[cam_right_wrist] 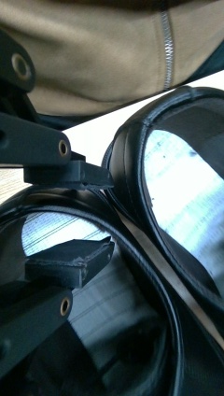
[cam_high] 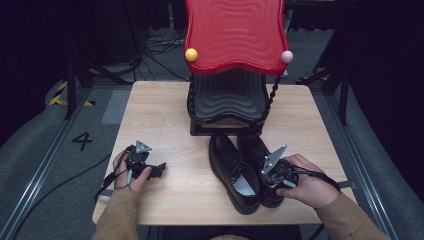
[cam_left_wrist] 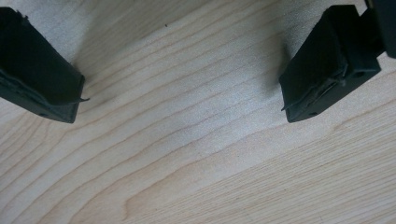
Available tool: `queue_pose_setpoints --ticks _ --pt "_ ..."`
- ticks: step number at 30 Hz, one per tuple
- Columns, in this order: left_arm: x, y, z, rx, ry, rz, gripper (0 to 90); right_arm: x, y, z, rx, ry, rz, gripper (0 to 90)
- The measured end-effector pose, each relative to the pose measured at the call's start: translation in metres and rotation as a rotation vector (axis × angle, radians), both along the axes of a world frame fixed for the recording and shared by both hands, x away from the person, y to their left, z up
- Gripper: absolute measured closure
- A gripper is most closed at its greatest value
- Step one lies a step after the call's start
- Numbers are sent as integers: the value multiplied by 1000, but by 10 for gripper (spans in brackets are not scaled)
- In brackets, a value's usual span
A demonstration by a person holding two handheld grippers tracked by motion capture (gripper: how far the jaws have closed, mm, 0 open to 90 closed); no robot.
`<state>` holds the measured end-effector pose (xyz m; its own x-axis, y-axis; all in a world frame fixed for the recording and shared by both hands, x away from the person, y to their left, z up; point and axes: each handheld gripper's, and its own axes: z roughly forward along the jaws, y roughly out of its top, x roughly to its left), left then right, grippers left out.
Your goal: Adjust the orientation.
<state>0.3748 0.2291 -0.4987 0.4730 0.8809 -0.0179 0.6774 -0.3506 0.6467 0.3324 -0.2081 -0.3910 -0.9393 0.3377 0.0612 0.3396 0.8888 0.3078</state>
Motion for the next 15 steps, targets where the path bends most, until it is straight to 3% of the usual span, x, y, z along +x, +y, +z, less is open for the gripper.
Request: queue_pose_setpoints --ticks 2,7,11,12,13,15 --pt "0 0 0 0 0 -2 1 1 -1 3 8 -6 -8 627" --pt "1 0 0 0 4 -4 1 1 -5 18 55 -20 -99 597" --pt "2 0 0 4 4 -4 1 2 -2 22 96 -7 -215 544" --pt "2 0 0 0 1 -3 1 4 0 22 121 19 -288 520" --pt "2 0 0 0 1 -3 1 4 0 22 121 19 -288 520" --pt "2 0 0 0 1 -2 1 6 4 20 136 46 -375 482"
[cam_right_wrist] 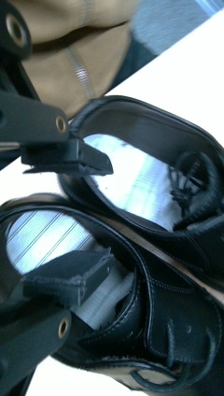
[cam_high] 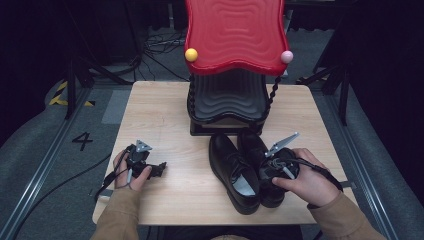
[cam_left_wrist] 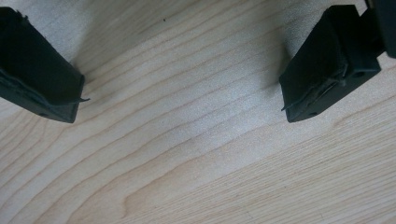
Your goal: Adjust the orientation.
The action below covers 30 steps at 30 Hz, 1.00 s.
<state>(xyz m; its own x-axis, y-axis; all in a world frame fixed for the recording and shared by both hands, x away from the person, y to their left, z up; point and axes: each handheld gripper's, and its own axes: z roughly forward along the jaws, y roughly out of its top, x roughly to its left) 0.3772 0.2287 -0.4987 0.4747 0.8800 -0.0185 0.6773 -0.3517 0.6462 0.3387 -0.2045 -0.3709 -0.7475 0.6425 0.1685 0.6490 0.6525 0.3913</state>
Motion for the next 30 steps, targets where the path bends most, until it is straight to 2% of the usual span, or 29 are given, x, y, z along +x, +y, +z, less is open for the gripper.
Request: queue_pose_setpoints --ticks 2,4,7,10,12,15,16,18,19,22,23,25,30 --pt "0 0 0 -1 1 1 1 2 3 -2 16 20 -57 455" --pt "1 0 0 -1 0 -1 1 5 5 -4 12 30 -89 454" --pt "1 0 0 -1 -1 -2 0 11 11 -10 -18 32 -158 436" --pt "1 0 0 -1 -2 -2 0 15 16 -20 -56 45 -190 456" --pt "2 -1 0 -3 0 -2 0 17 19 -26 -53 60 -214 461" --pt "2 -1 0 -7 1 1 0 20 25 -35 -94 68 -250 518" --pt "2 -1 0 -7 4 1 0 20 25 -35 -94 68 -250 518" --pt "3 -1 0 -6 -1 2 0 22 29 -40 -106 116 -279 554" --pt "3 -2 0 -5 -2 1 0 22 31 -43 -119 124 -286 568" --pt "4 -1 0 2 1 -5 0 24 36 -48 -147 127 -295 617" --pt "4 -2 0 2 1 -4 0 25 38 -50 -168 112 -293 624" --pt "4 -2 0 1 1 -4 0 26 40 -51 -185 115 -306 626" --pt "5 -2 0 2 3 -5 0 27 40 -51 -185 124 -311 648"
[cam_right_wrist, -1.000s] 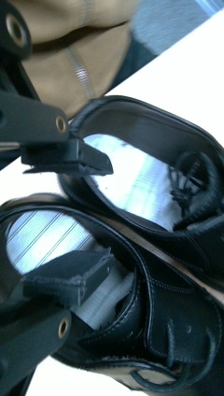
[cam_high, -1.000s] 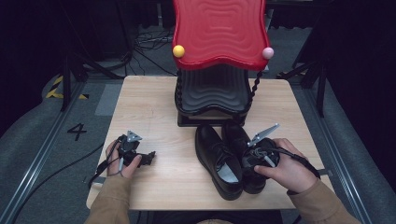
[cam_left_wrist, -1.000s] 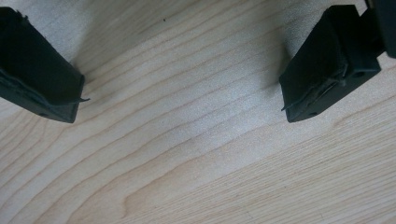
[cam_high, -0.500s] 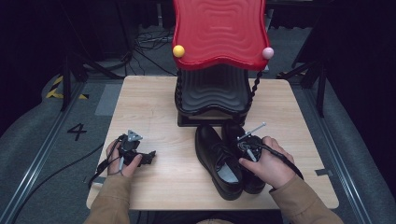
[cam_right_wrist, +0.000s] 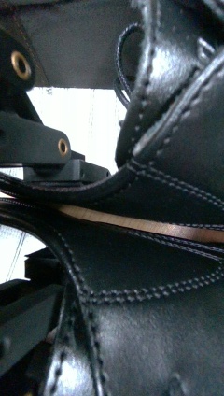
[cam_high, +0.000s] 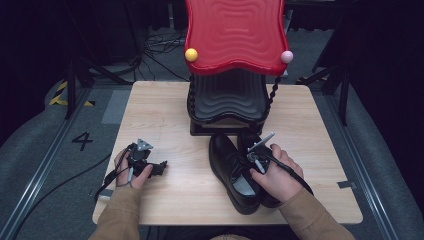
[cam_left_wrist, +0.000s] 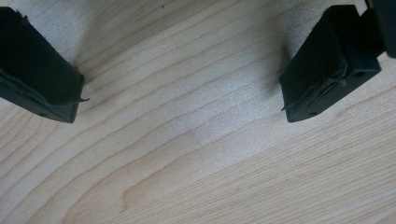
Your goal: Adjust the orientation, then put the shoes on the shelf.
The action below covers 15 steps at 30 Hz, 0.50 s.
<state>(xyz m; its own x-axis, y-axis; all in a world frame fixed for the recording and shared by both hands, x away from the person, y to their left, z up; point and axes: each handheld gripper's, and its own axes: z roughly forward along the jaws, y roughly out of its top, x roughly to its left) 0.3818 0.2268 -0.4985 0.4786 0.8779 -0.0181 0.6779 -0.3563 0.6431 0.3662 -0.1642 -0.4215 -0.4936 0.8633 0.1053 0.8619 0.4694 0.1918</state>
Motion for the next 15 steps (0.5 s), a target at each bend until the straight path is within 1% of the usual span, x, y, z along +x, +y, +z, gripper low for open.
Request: queue_pose_setpoints --ticks 2,3,4,11,13,14,15 --pt "0 -1 0 -4 -3 6 0 0 -1 0 5 3 1 659" --pt "0 -1 0 -3 -5 6 0 1 -2 0 13 2 10 693" --pt "0 -1 0 -4 -5 7 0 0 -2 0 18 -1 13 700" --pt "0 -1 0 -3 -5 6 0 0 -1 0 10 0 14 718" --pt "0 -1 0 -3 -5 7 0 -1 0 0 -5 -4 28 715" --pt "0 -1 -1 -4 -5 7 0 0 1 0 -8 -5 53 710" --pt "0 -1 -1 -4 -6 7 0 -1 0 0 -10 -6 61 708"
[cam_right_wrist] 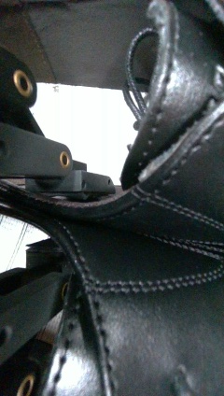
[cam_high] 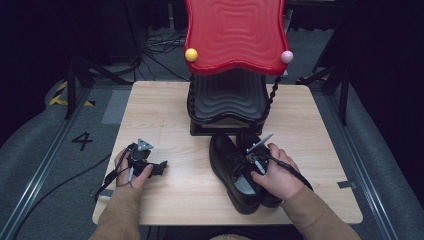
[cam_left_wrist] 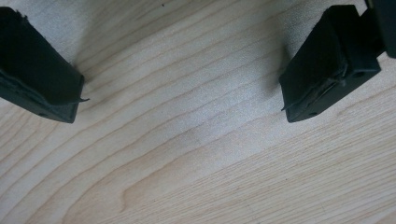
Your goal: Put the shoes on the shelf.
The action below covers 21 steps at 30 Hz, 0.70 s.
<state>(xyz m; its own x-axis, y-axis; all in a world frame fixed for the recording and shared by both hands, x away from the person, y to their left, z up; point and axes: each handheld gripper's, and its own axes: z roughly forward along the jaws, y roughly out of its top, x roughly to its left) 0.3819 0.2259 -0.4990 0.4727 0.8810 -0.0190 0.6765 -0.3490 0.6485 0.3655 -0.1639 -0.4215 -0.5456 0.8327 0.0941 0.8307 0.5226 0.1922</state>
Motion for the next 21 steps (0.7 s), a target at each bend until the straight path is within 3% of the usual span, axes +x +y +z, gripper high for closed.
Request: queue_pose_setpoints --ticks 5,9,15,21 --pt "0 0 0 1 1 0 0 2 1 0 -14 2 47 717" --pt "0 0 0 1 1 -1 0 5 1 2 -12 26 18 767" --pt "0 0 0 -1 1 0 0 1 -5 6 0 -19 9 815" --pt "0 0 0 0 1 1 0 -2 -13 18 6 3 12 820"
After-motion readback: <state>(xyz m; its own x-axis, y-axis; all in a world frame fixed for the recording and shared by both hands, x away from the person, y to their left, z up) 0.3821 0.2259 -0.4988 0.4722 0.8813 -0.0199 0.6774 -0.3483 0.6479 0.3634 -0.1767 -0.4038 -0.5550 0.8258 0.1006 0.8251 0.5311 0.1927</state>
